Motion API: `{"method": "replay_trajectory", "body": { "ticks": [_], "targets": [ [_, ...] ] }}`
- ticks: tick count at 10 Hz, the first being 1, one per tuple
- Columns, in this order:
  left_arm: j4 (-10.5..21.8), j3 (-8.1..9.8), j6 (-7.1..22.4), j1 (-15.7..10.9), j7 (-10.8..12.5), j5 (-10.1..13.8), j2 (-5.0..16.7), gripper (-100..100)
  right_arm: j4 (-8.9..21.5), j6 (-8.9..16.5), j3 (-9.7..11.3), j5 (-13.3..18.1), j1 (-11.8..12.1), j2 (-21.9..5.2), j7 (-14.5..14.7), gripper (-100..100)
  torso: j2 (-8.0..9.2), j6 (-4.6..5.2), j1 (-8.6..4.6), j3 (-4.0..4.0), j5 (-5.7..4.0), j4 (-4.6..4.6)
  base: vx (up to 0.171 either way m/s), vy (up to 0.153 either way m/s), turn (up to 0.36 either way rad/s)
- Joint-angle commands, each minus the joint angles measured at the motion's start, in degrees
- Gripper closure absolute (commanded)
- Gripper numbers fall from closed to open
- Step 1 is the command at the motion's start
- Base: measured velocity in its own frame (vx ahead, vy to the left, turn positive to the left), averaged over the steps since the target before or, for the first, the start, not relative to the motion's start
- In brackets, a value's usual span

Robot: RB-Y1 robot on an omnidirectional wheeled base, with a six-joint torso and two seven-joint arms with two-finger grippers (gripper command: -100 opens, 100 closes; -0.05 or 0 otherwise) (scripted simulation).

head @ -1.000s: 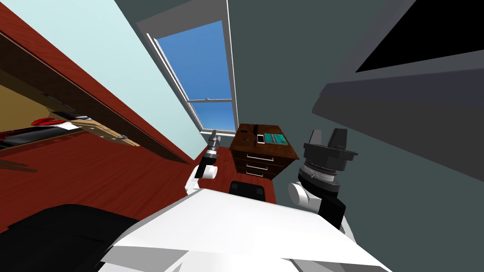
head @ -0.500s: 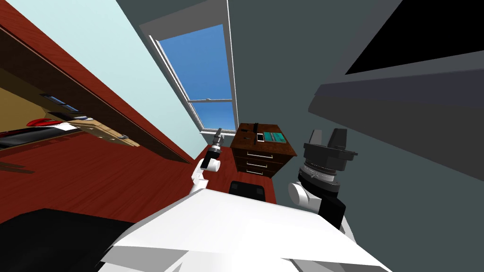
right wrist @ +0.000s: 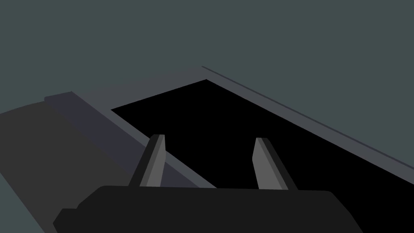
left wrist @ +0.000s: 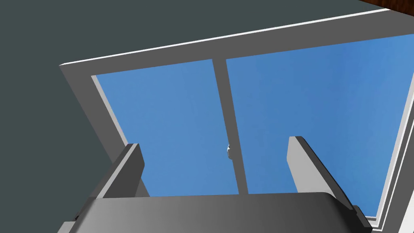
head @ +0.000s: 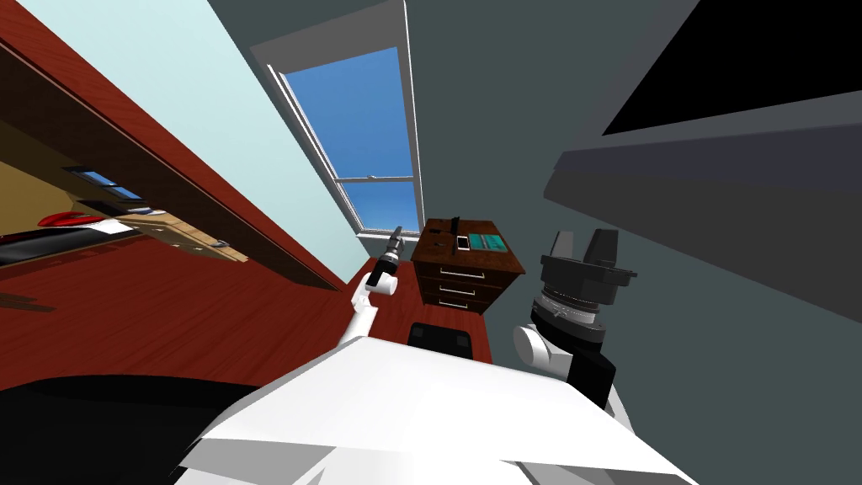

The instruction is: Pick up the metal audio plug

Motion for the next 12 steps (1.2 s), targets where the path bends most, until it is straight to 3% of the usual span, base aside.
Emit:
{"method": "replay_trajectory", "body": {
  "ticks": [1, 5, 6, 9, 10, 12],
  "targets": [
    [1.29, 0.07, 2.42, -2.39, 0.08, 0.4, 0.57, -100, 0.0, 0.0, 0.0, 0.0, 0.0, 0.0, 0.0, 0, 0.0, 0.0, 0.0, 0.0, 0.0, 0.0, -0.045, 0.011, -0.017],
    [6.78, -0.01, 9.1, -9.55, -0.1, 1.32, 1.25, -100, 0.0, 0.0, 0.0, 0.0, 0.0, 0.0, 0.0, 0, -0.03, -0.01, -0.03, -0.01, -0.01, -0.01, -0.048, 0.001, -0.02],
    [9.46, -0.02, 10.77, -11.69, -0.17, 1.8, 1.55, -100, 0.0, 0.0, 0.0, 0.0, 0.0, 0.0, 0.0, 0, -0.06, -0.01, -0.04, -0.03, -0.01, -0.01, -0.04, -0.001, -0.026],
    [12.82, 0.0, 15.81, -16.82, -0.23, 2.3, 1.83, -100, 0.0, 0.0, 0.0, 0.0, 0.0, 0.0, 0.0, 0, -0.08, -0.01, -0.05, -0.04, -0.01, -0.02, -0.034, -0.001, -0.017],
    [15.42, 0.04, 17.46, -19.04, -0.27, 2.82, 2.1, -100, 0.0, 0.0, 0.0, 0.0, 0.01, 0.0, 0.0, 0, -0.09, -0.02, -0.04, -0.04, -0.01, -0.02, -0.029, -0.006, -0.026],
    [16.0, 0.04, 19.64, -20.43, -0.27, 2.82, 2.1, -100, 0.0, 0.0, 0.0, 0.0, 0.01, 0.0, 0.0, 0, -0.11, -0.02, -0.07, -0.06, -0.02, -0.02, -0.016, -0.006, -0.003]
  ]
}}
